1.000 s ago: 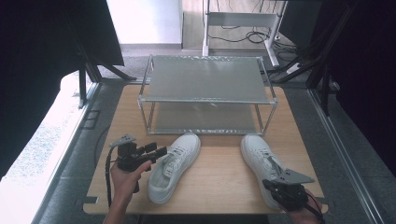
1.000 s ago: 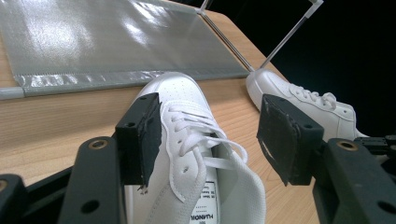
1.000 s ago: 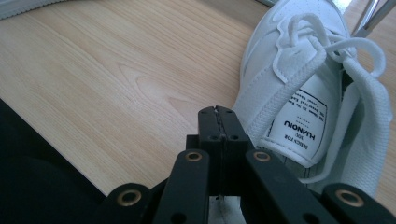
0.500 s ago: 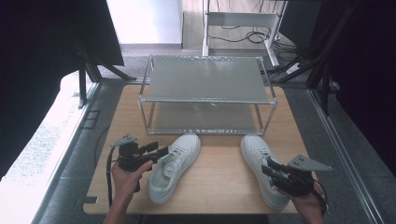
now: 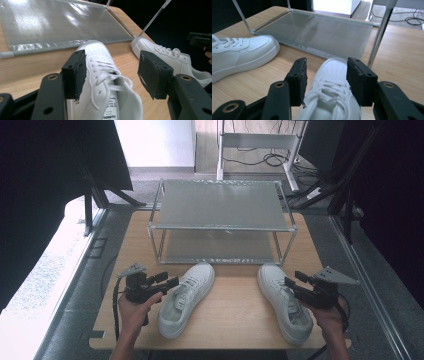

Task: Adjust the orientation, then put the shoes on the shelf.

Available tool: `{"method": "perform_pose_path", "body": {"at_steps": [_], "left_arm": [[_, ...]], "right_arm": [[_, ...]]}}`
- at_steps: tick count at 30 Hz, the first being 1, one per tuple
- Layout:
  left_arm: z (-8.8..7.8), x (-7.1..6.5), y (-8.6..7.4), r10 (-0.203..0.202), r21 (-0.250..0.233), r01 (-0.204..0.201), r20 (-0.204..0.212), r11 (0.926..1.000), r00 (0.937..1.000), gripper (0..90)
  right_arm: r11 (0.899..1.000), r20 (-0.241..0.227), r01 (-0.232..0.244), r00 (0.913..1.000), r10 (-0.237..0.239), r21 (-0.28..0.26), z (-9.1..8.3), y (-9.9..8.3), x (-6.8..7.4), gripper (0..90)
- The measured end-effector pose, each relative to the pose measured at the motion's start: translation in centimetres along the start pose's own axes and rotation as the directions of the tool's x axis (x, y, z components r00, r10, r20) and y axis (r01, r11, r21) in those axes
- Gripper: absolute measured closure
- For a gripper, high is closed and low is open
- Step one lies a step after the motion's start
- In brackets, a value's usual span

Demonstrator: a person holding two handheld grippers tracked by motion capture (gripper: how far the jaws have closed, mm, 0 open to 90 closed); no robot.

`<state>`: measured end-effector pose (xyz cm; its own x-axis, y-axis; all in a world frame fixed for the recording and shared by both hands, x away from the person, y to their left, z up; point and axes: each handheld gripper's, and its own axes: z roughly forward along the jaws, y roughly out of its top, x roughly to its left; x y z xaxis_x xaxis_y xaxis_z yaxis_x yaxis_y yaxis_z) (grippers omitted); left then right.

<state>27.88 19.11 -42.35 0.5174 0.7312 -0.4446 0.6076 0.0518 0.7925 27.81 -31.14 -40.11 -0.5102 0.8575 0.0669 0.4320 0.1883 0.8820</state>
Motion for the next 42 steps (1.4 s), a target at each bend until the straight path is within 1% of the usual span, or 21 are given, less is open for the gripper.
{"method": "perform_pose_path", "body": {"at_steps": [3, 6, 7, 12, 14, 16, 18, 20, 21, 25, 28, 29, 30, 31, 32, 34, 35, 36, 37, 38, 42], "left_arm": [[-0.3, 0.0, 0.1, 0.008, 0.001, -0.008, -0.017, 1.0, 0.9998, 39.6], [-0.5, 0.1, 0.2, 0.015, 0.005, -0.015, -0.036, 0.9999, 0.9992, 39.6], [-0.5, 0.2, 0.2, 0.028, 0.017, -0.027, -0.066, 0.9995, 0.9974, 39.6], [-0.7, 0.4, -0.3, 0.06, 0.047, -0.056, -0.09, 0.9973, 0.9941, 39.7], [-0.5, 0.5, -0.6, 0.106, 0.098, -0.096, -0.107, 0.9905, 0.9885, 40.1], [-0.1, 0.5, -0.7, 0.126, 0.136, -0.109, -0.121, 0.9847, 0.9846, 41.0], [0.2, 0.4, -0.9, 0.129, 0.153, -0.109, -0.128, 0.9823, 0.9834, 41.0], [0.6, 0.4, -1.1, 0.114, 0.16, -0.094, -0.121, 0.9826, 0.986, 42.0], [1.0, 0.2, -1.3, 0.13, 0.18, -0.105, -0.136, 0.9781, 0.982, 41.9], [1.4, 0.0, -1.5, 0.15, 0.2, -0.118, -0.152, 0.9727, 0.9768, 42.5], [1.7, 0.0, -1.6, 0.149, 0.204, -0.117, -0.152, 0.9719, 0.977, 43.1], [1.8, 0.0, -1.6, 0.15, 0.202, -0.118, -0.154, 0.9724, 0.9766, 43.6], [1.8, 0.0, -1.7, 0.149, 0.198, -0.116, -0.159, 0.9733, 0.9761, 43.6], [1.9, -0.2, -1.6, 0.156, 0.193, -0.121, -0.179, 0.9738, 0.9715, 44.4], [1.9, -0.2, -1.6, 0.156, 0.193, -0.121, -0.179, 0.9738, 0.9715, 44.6], [2.1, -0.5, -1.5, 0.164, 0.2, -0.126, -0.189, 0.9718, 0.9682, 46.4], [2.4, -0.7, -1.6, 0.174, 0.212, -0.132, -0.197, 0.9684, 0.9648, 47.3], [2.4, -0.7, -1.6, 0.174, 0.212, -0.132, -0.197, 0.9684, 0.9648, 47.7], [2.8, -0.9, -1.6, 0.188, 0.23, -0.139, -0.208, 0.9634, 0.9598, 48.0], [2.8, -0.9, -1.6, 0.188, 0.23, -0.139, -0.208, 0.9634, 0.9598, 48.6], [3.6, -1.1, -1.8, 0.211, 0.257, -0.151, -0.224, 0.9545, 0.9514, 51.3]], "right_arm": [[1.0, -0.004, -0.015, 0.9999, 0.015, 0.006, -0.2, -0.6, -0.3, 50.1], [1.0, -0.002, -0.005, 1.0, 0.005, 0.023, -0.5, -1.2, -0.4, 48.7], [1.0, 0.001, -0.001, 1.0, 0.001, 0.031, -0.6, -1.4, -0.5, 48.4], [0.998, -0.003, 0.002, 1.0, -0.001, 0.059, -1.2, -2.4, -0.7, 48.1], [0.997, 0.001, 0.001, 1.0, -0.001, 0.081, -1.9, -3.4, -0.9, 47.9], [0.996, 0.002, -0.004, 1.0, 0.004, 0.093, -2.3, -4.1, -1.1, 47.9], [0.995, 0.005, -0.011, 0.9999, 0.01, 0.099, -2.4, -4.5, -1.3, 48.0], [0.994, 0.01, -0.025, 0.9997, 0.024, 0.108, -2.5, -4.8, -1.6, 48.3], [0.991, 0.014, -0.029, 0.9995, 0.028, 0.131, -2.4, -4.8, -1.7, 49.7], [0.985, 0.036, -0.023, 0.9992, 0.017, 0.173, -2.1, -4.8, -1.5, 51.2], [0.981, 0.038, -0.036, 0.9988, 0.029, 0.188, -1.6, -4.9, -1.6, 54.0], [0.979, 0.062, -0.037, 0.9977, 0.025, 0.2, -1.4, -5.0, -1.7, 54.2], [0.979, 0.062, -0.037, 0.9977, 0.025, 0.2, -1.4, -5.0, -1.7, 54.2], [0.978, 0.062, -0.034, 0.9978, 0.021, 0.206, -1.3, -4.9, -1.8, 55.1], [0.978, 0.062, -0.034, 0.9978, 0.021, 0.206, -1.3, -4.9, -1.8, 55.1], [0.975, 0.067, -0.003, 0.9977, -0.012, 0.22, -0.8, -4.6, -1.6, 55.2], [0.974, 0.066, 0.012, 0.9974, -0.028, 0.225, -0.6, -4.5, -1.6, 55.3], [0.974, 0.066, 0.012, 0.9974, -0.028, 0.225, -0.6, -4.5, -1.6, 55.3], [0.971, 0.068, 0.027, 0.9967, -0.045, 0.239, 0.0, -4.4, -1.5, 55.5], [0.971, 0.068, 0.027, 0.9967, -0.045, 0.239, 0.0, -4.4, -1.5, 55.5], [0.963, 0.063, 0.039, 0.9963, -0.058, 0.267, 1.5, -4.2, -1.6, 57.2]]}}
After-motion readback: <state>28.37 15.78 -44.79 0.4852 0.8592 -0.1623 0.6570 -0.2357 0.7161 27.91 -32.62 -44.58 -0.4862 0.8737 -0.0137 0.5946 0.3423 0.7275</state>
